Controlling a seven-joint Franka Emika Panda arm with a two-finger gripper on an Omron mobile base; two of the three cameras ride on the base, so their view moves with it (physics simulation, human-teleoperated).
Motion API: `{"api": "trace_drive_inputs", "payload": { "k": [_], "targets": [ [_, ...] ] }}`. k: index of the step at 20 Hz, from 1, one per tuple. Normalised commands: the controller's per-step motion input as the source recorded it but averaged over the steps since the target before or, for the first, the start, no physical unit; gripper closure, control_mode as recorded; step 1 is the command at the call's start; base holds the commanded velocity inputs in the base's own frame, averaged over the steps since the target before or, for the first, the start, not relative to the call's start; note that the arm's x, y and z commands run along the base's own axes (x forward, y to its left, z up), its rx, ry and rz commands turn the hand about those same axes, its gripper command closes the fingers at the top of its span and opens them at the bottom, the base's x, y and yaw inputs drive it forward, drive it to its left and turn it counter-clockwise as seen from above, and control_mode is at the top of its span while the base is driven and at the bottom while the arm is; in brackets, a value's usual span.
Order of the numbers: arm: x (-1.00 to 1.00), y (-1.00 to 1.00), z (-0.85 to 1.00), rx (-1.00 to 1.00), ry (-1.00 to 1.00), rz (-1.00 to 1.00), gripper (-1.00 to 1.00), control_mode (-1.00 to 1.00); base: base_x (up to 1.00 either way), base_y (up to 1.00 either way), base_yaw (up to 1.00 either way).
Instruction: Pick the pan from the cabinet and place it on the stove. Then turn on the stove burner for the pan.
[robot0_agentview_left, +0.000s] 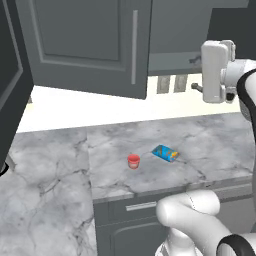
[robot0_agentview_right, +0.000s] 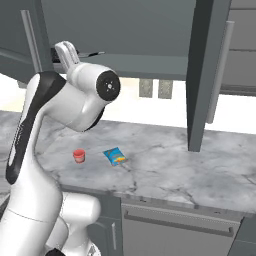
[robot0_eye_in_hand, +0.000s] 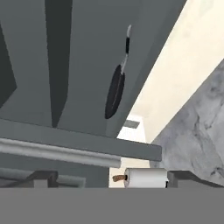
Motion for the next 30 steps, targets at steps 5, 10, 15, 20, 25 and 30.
{"api": "trace_drive_inputs", "payload": {
  "k": [5,10,15,20,25,30],
  "targets": [
    [0.50,0.28,-0.19,0.11,0.19,0.11,-1.00,-1.00,0.00,0.00,0.00],
    [0.45,0.34,-0.27,0.05,0.10,0.11,-1.00,-1.00,0.00,0.00,0.00],
    [0.46,0.23,-0.21,0.05,0.05,0.12,-1.00,-1.00,0.00,0.00,0.00],
    [0.24,0.32,-0.04,0.03,0.00,0.12,-1.00,-1.00,0.00,0.00,0.00],
    [0.18,0.38,-0.02,0.00,0.00,0.11,-1.00,-1.00,0.00,0.00,0.00],
    [-0.03,0.47,0.00,0.00,0.00,0.10,-1.00,-1.00,0.00,0.00,0.00]
  ]
}}
